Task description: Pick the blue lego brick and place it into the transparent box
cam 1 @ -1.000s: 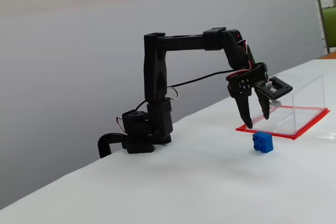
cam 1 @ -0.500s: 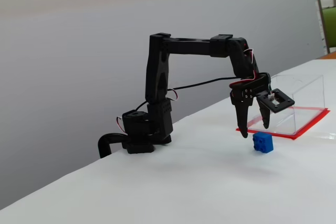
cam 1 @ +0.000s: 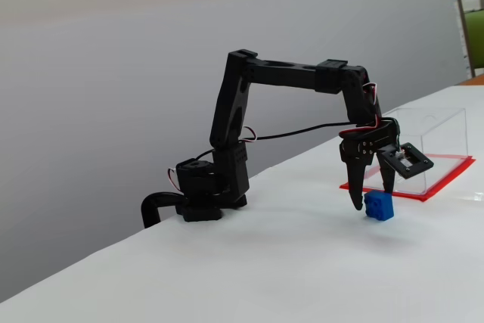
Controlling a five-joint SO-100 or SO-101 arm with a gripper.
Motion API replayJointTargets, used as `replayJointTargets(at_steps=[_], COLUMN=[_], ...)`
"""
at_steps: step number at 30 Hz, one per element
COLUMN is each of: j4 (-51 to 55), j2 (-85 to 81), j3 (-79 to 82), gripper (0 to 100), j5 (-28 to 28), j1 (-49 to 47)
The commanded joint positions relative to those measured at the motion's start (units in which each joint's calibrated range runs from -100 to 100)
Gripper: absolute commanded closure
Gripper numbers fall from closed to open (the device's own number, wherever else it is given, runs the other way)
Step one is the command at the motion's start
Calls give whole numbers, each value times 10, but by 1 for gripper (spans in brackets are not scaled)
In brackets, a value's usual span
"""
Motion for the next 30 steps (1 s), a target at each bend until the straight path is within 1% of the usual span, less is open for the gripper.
replayJointTargets(at_steps=[1, 15, 20, 30], j4=[-6, -6, -6, -6], j2=[3, 34, 34, 34], j3=[-53, -67, -67, -67], gripper=[76, 77, 88, 98], j5=[-4, -4, -4, -4], j1=[-1, -2, -2, -3])
